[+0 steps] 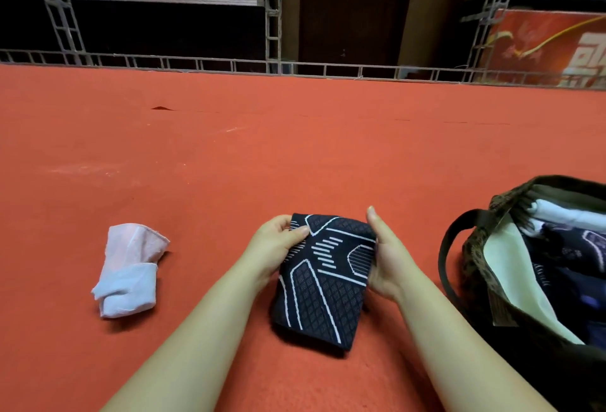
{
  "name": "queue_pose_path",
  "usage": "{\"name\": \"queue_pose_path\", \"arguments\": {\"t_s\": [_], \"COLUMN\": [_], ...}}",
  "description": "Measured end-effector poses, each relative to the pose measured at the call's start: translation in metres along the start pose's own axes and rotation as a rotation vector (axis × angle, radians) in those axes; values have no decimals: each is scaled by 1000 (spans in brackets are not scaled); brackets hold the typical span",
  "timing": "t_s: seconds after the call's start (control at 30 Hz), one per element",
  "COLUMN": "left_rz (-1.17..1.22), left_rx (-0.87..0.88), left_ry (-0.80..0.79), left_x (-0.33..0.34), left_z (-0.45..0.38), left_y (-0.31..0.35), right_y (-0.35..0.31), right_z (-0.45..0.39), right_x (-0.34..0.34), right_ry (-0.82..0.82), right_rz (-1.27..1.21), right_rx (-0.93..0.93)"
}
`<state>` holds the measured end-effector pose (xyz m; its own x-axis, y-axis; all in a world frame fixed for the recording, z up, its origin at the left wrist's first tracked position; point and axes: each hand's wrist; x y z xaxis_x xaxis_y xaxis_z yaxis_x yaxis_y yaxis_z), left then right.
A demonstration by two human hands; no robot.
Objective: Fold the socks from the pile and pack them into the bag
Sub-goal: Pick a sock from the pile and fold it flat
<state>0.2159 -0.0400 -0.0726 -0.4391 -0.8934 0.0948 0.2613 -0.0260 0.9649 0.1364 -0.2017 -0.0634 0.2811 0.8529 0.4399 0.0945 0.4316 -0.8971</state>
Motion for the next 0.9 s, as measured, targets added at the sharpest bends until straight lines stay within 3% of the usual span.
{"name": "queue_pose_path", "arguments": {"t_s": [0.1,0.23,0.33,0.63,0.9], "left_rz": [-18,-31,-73,-418,-584], "left_rx": [93,215,247,-301,-424], "left_ry": [-9,9,20,-327,-49], "left_x": [1,0,-6,-23,-9], "left_z": [-19,-43,-46,38,32], "left_y": [40,99,112,-35,-36], "right_y": [-38,-93,-101,38,54], "right_z": [-31,-73,-77,22,9], "right_x": [11,40,52,-14,-19], "right_ry": [79,102,55,-54,109], "right_rz": [-16,254,440,923,1315], "right_rx": [-113,-362,-421,-68,-263]}}
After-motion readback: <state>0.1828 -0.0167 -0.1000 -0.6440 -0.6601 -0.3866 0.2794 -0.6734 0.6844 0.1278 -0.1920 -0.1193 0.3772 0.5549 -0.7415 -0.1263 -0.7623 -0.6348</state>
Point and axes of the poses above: each hand's wrist, its own z-axis away from the middle knuckle, its own x-axis out of the palm, y = z × x, and after that the axes turned 12 degrees about -x, right-handed
